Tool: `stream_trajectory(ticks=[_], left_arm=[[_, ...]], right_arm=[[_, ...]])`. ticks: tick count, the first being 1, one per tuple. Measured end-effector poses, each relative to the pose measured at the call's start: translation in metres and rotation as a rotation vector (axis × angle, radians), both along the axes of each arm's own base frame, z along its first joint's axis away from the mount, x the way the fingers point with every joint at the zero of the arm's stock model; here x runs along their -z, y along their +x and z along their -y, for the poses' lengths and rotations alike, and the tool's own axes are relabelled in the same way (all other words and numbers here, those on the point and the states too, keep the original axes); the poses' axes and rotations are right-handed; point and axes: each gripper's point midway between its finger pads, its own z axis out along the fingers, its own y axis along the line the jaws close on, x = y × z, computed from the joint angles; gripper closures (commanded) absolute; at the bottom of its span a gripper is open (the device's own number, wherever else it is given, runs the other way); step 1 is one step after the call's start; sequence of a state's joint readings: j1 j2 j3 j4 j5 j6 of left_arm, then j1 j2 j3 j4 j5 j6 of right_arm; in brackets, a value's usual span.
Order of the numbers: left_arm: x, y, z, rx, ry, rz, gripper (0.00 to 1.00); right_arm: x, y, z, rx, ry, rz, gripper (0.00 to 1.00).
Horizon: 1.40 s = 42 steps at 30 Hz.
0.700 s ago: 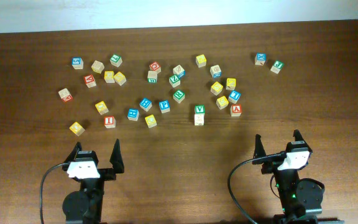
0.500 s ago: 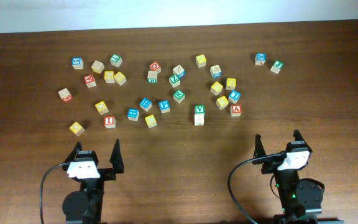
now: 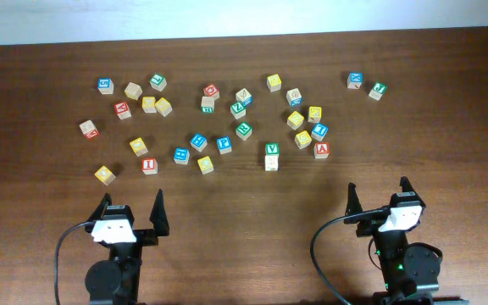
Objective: Spell out ICRA
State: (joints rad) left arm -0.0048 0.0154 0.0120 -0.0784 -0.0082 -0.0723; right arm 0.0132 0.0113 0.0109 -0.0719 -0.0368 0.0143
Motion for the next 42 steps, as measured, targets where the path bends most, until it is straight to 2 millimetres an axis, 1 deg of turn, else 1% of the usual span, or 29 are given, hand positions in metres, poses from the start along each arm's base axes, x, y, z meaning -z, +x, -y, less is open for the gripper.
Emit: stream_trajectory(ticks=[34, 38, 42], left_arm=[[0.0, 0.0, 0.0, 0.002, 0.0, 0.0, 0.01], [-0.002, 0.0, 0.01, 0.059, -0.005, 0.007, 0.01], [-0.002, 0.0, 0.014, 0.079, -0.006, 0.009, 0.01]], right_arm=[[0.0, 0.0, 0.0, 0.0, 0.0, 0.0, 0.02], [0.0, 0.0, 0.0, 0.0, 0.0, 0.0, 0.02], [0.0, 0.0, 0.0, 0.0, 0.0, 0.0, 0.02]])
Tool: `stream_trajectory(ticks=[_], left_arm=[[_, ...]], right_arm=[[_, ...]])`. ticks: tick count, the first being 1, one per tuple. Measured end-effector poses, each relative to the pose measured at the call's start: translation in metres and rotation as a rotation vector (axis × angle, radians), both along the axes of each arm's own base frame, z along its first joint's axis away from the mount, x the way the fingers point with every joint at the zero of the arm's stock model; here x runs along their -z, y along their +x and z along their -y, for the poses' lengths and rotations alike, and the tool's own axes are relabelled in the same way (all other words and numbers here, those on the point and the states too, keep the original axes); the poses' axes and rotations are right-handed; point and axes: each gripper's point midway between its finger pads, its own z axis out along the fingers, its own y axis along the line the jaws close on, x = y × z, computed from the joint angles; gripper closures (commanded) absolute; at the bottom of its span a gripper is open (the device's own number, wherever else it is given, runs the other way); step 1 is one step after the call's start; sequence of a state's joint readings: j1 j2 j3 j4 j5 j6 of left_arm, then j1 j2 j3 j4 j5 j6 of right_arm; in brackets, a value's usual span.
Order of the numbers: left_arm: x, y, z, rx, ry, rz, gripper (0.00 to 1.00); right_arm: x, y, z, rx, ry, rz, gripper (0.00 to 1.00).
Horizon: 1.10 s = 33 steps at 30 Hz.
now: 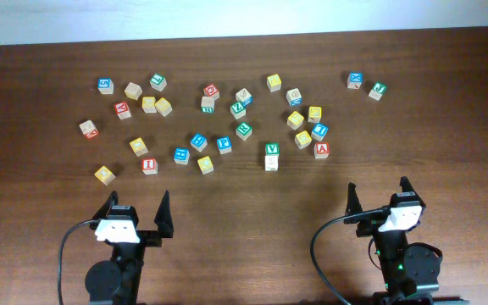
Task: Spell out ICRA
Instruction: 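Move the left gripper forward over the red I block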
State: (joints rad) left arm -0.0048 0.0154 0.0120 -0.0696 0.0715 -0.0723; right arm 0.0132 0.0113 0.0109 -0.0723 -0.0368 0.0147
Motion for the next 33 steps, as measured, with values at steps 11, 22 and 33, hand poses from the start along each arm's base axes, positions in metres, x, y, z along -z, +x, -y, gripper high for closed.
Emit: stream_trajectory(ticks=[11, 22, 33], left_arm=[[-0.005, -0.001, 0.012, 0.071, -0.005, 0.019, 0.01], [-0.184, -0.053, 0.041, 0.246, 0.039, 0.49, 0.01], [-0.193, 0.029, 0.121, 0.792, -0.215, -0.276, 0.01]], right_arm=[[0.0, 0.0, 0.0, 0.0, 0.0, 0.0, 0.02], [0.0, 0.0, 0.001, 0.004, -0.001, 0.0, 0.02], [0.0, 0.0, 0.002, 0.012, -0.002, -0.001, 0.02]])
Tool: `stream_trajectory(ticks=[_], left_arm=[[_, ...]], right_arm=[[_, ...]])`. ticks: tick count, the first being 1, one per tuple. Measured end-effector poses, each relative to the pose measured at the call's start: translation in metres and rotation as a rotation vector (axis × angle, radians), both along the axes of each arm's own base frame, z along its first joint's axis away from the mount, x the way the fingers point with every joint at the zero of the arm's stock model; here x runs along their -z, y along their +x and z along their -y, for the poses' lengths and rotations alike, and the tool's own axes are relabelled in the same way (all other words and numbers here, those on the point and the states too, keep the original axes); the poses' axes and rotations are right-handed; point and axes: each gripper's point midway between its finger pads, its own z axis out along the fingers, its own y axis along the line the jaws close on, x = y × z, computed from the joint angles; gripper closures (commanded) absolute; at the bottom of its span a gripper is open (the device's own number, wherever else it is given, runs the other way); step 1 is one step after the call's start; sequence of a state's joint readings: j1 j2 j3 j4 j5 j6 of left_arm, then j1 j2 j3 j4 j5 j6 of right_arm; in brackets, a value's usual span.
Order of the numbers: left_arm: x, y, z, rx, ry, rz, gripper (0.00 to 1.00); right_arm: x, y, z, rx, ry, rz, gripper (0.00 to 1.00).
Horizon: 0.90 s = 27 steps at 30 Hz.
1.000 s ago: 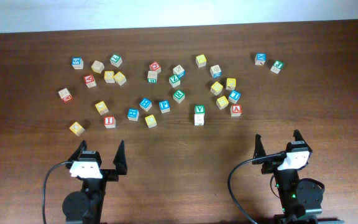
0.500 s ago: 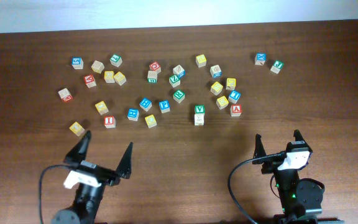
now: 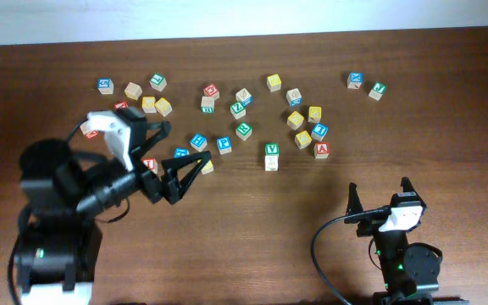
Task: Spell out ICRA
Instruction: 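Move the left gripper forward over the red I block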
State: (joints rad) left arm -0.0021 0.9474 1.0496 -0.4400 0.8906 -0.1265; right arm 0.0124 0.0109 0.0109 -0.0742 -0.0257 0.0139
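Note:
Several lettered wooden blocks lie scattered across the far half of the brown table (image 3: pixel 252 229). A red "A" block (image 3: pixel 321 150) sits at the right of the cluster. A green "V" block (image 3: pixel 271 149) lies near the middle. The red "I" block (image 3: pixel 149 163) peeks out from under my left arm. My left gripper (image 3: pixel 183 146) is raised over the left part of the cluster, open, holding nothing, with a blue block (image 3: pixel 197 141) close to its tips. My right gripper (image 3: pixel 379 188) rests open and empty at the near right.
My left arm (image 3: pixel 66 186) covers some blocks at the near left of the cluster. Two blocks, blue (image 3: pixel 356 80) and green (image 3: pixel 378 90), lie apart at the far right. A pale wall edge (image 3: pixel 244 17) runs along the back of the table.
My left arm has risen from its rest spot at the near left and reached forward over the left blocks, gripper still open. No block has moved. The right arm is unchanged.
Both grippers rested open at the table's near edge. Then the left gripper had shifted slightly right while still at rest. Now the left arm stands extended over the left blocks, and all visible blocks lie where they were.

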Motion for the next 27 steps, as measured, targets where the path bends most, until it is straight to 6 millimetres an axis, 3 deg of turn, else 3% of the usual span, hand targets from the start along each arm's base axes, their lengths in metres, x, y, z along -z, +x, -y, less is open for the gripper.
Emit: stream_trajectory(ticks=[3, 5, 7, 11, 17, 21, 23, 27], left_arm=[[0.027, 0.013, 0.0, -0.027, 0.001, -0.239, 0.01], [0.051, 0.019, -0.008, -0.145, 0.126, -0.416, 0.01], [0.079, 0.028, -0.013, -0.249, 0.298, -0.501, 0.01], [0.124, 0.033, -0.009, -0.265, 0.438, -0.616, 0.01], [0.153, 0.027, 0.027, -0.122, 0.43, -0.738, 0.01], [0.198, 0.028, 0.034, -0.234, 0.482, -0.933, 0.01], [0.21, 0.027, 0.038, -0.246, 0.503, -0.969, 0.01], [0.212, 0.026, 0.039, -0.26, 0.508, -0.981, 0.01]], right_arm=[[0.0, 0.0, 0.0, 0.0, 0.0, 0.001, 0.02], [0.0, 0.0, 0.0, 0.0, 0.0, 0.001, 0.02], [0.0, 0.0, 0.0, 0.0, 0.0, 0.001, 0.02], [0.0, 0.0, 0.0, 0.0, 0.0, 0.001, 0.02], [0.0, 0.0, 0.0, 0.0, 0.0, 0.001, 0.02], [0.0, 0.0, 0.0, 0.0, 0.0, 0.001, 0.02], [0.0, 0.0, 0.0, 0.0, 0.0, 0.001, 0.02], [0.0, 0.0, 0.0, 0.0, 0.0, 0.001, 0.02]])
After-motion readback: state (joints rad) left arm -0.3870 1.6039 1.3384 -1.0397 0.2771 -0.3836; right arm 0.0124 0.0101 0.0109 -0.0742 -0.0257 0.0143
